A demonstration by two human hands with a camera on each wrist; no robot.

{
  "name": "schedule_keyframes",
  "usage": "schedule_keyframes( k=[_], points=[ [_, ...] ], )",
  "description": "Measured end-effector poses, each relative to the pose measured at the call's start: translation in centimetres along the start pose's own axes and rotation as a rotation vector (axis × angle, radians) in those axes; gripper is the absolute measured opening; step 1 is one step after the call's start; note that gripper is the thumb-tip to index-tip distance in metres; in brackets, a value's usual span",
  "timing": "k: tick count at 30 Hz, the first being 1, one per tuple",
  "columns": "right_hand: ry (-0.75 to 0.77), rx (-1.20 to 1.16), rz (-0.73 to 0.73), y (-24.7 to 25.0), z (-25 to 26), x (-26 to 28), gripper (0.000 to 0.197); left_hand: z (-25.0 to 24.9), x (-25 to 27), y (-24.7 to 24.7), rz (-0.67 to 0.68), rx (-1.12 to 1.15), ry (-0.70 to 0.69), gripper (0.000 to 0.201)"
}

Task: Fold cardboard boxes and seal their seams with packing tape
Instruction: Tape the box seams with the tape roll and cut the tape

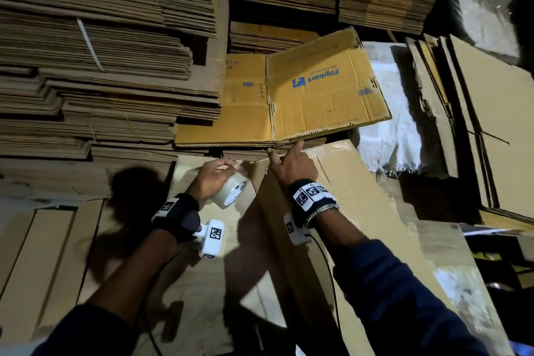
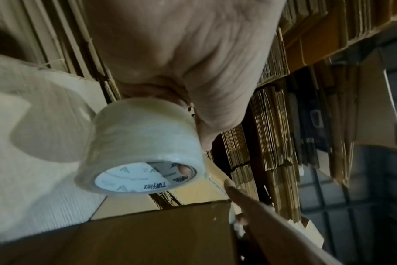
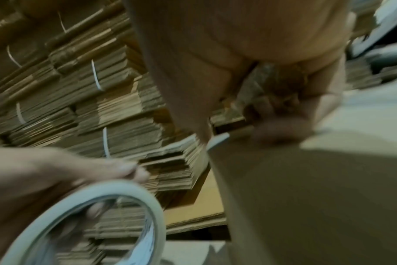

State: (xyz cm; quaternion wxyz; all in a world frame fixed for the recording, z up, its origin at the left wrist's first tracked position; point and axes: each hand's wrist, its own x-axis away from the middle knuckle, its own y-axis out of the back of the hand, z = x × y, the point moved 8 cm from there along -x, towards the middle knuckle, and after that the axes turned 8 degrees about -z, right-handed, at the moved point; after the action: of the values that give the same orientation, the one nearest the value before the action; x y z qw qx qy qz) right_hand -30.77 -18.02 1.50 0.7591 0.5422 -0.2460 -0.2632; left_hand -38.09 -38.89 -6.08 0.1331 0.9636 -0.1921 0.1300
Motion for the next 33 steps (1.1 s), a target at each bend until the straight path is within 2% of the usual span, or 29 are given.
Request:
schedule_keyframes(
  k=[6,10,12,15,19,21,23,28,30,33],
  points=[
    [0.044,0.145,0.059,-1.3,1.2,-0.5,0.056,-0.2,3.2,-0.3,-0.141,0.219,-0.035,0.017],
    [0.066,0.142,0.062,-2.0,1.3,-0.6,0.057,0.3,4.6,-1.2,-0.203,0.407,0.060,0.018],
    [0.072,0.138,0.063,-2.4,1.2,-0.8,0.060,0.4,5.4,-1.3,-0.285,0.454,0.086,0.029],
    [0.085,0.136,0.045,-2.5,1.0,-0.8,0.057,-0.1,6.6,-0.9,-0.466,0.482,0.049,0.039],
    [0.147,0.050,0.073,-2.4,0.3,-0.5,0.064,-2.2,8.1,-0.7,-0.602,0.439,0.009,0.026],
    [0.133,-0.109,0.090,-1.9,-0.6,-0.1,0.078,-3.8,8.6,-1.3,-0.594,0.408,-0.036,0.021],
    [0.068,-0.329,0.098,-0.6,-2.5,0.6,0.083,-5.5,8.9,-2.5,-0.518,0.402,-0.093,0.016],
    [-0.161,-0.658,-0.007,4.5,-12.4,1.8,0.044,-11.9,11.3,-8.8,-0.265,0.326,-0.347,0.006],
    [-0.233,-0.751,-0.045,5.9,-17.0,2.0,0.038,-14.4,12.5,-11.8,-0.218,0.299,-0.425,0.006],
    [-0.310,-0.828,-0.091,7.9,-25.6,2.7,0.041,-17.8,15.0,-17.8,-0.182,0.227,-0.520,0.008]
  ],
)
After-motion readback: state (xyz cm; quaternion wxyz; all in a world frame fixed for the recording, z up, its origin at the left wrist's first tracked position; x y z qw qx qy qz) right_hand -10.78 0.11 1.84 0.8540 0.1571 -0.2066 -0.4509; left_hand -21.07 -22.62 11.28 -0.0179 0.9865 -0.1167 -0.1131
